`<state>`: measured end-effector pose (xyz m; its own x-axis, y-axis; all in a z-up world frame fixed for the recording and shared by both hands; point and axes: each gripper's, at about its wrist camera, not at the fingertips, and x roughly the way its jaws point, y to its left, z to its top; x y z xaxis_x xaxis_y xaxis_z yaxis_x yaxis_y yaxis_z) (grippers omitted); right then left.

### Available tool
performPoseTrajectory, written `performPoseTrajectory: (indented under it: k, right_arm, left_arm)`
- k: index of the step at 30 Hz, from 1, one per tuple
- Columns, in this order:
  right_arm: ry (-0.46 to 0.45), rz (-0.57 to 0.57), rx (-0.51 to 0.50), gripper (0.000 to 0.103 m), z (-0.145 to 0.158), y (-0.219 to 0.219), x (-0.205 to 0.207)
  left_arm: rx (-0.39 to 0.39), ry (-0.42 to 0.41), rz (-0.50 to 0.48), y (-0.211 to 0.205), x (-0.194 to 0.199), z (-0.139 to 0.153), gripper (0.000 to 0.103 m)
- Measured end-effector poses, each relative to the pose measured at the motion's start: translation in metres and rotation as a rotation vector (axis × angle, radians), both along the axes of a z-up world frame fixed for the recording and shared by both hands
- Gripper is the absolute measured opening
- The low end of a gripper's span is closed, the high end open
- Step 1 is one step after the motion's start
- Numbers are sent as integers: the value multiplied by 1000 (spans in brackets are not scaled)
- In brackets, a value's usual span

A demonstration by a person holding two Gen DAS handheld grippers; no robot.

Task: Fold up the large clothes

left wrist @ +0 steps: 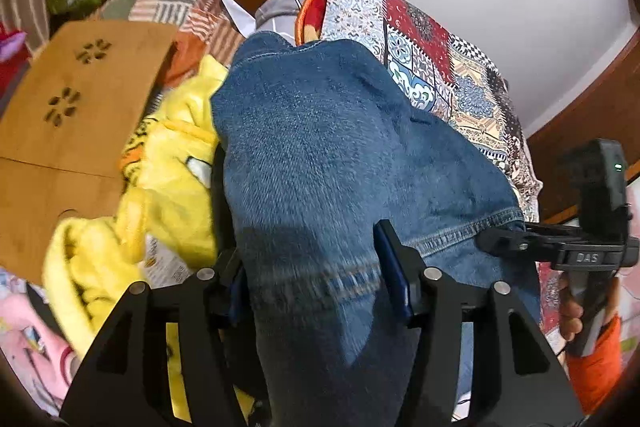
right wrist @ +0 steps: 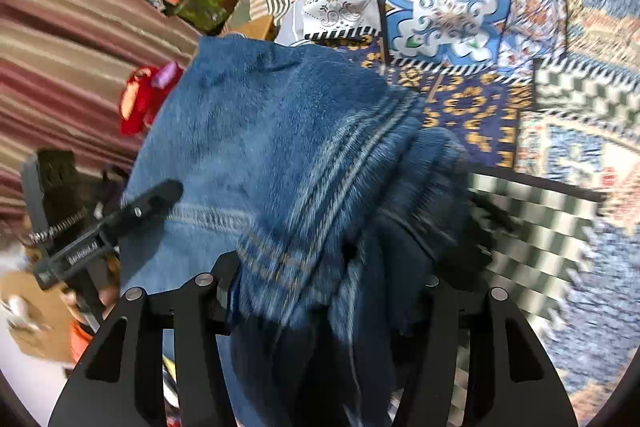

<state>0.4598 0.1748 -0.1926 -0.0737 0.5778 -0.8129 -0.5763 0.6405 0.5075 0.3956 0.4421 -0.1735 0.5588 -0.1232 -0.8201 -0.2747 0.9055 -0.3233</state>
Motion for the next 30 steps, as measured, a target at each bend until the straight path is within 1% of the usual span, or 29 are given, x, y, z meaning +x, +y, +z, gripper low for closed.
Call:
performPoseTrajectory:
  k: [2, 4, 6, 8, 10, 11, 13, 15, 16, 18, 20, 21, 23, 26, 28, 30]
  right_arm:
    - [-56, -6, -30, 52, 13, -9, -9]
    - [-138, -15, -62, 52, 26, -13, -23]
    - [-228, -22, -81, 52, 36, -11, -32]
    - [-334, -37, -70, 54, 53, -14, -48]
    - [-381, -25, -38, 58, 61, -11, -57]
    - [-393, -9, -21, 61, 63, -7, -63]
    - [-408, 15, -9, 63, 59, 1, -71]
    - [-420, 49, -42, 63, 45, 14, -79]
    - [-419, 73, -63, 63, 35, 19, -82]
    - [-426, 104, -109, 63, 18, 20, -91]
    - [-447, 128, -162, 63, 1, 17, -98]
    - [-449, 128, -151, 63, 2, 6, -102]
    - [-432, 99, -150, 63, 1, -10, -105]
    - [-410, 68, -142, 63, 9, -36, -108]
    - [-423, 50, -140, 63, 21, -48, -117]
    - [-454, 33, -135, 63, 35, -61, -127]
  left_arm:
    - [61, -20, 8, -7, -11, 9, 55]
    - [132, -49, 10, -14, -26, 19, 55]
    - [156, -78, -5, -23, -40, 28, 55]
    - [157, -102, -28, -30, -53, 32, 55]
    - [169, -121, -39, -41, -65, 35, 55]
    - [178, -120, -40, -45, -67, 35, 55]
    - [209, -110, -34, -52, -73, 31, 55]
    - [277, -71, -17, -57, -78, 20, 56]
    - [296, -64, -10, -57, -81, 15, 57]
    - [293, -50, 18, -53, -87, 9, 64]
    - [248, -49, 44, -47, -95, 4, 64]
    - [216, -48, 60, -45, -99, 2, 64]
    - [196, -53, 80, -46, -109, 4, 64]
    - [227, -49, 102, -54, -122, 14, 63]
    - [254, -48, 115, -62, -135, 22, 63]
    - [265, -63, 117, -70, -147, 31, 63]
